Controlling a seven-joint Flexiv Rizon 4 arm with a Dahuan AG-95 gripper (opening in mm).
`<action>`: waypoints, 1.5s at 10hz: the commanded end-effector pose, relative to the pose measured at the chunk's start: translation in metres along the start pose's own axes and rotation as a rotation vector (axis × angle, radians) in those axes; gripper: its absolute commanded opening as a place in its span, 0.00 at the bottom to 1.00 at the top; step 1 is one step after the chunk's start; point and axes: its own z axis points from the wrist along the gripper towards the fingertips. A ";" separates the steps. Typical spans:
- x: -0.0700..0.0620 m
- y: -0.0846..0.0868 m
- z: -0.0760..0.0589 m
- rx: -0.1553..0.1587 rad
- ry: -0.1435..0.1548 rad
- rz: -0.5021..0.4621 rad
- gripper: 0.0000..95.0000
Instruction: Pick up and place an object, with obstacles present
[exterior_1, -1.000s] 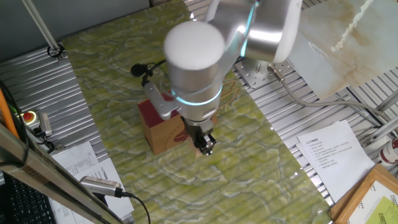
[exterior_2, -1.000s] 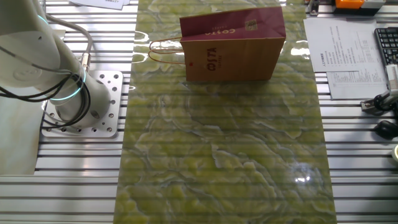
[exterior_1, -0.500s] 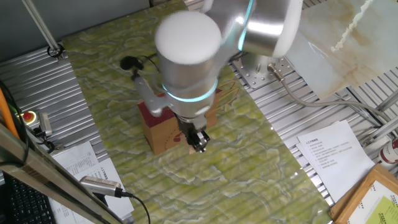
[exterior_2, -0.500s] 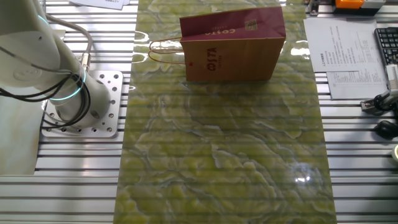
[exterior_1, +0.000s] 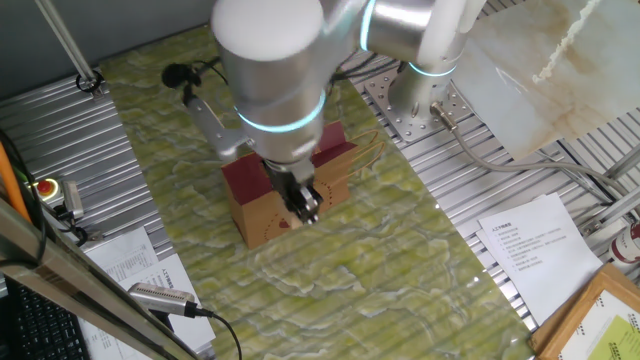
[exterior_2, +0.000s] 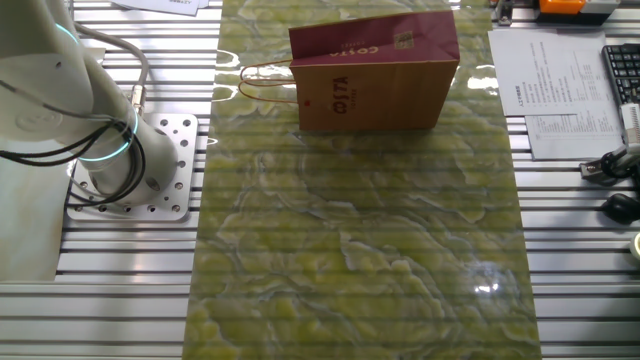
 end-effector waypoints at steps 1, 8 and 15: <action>0.004 -0.025 -0.004 -0.002 -0.004 -0.049 0.00; 0.009 -0.080 -0.007 0.006 0.002 -0.211 0.00; 0.010 -0.088 -0.008 -0.085 -0.048 -0.170 0.00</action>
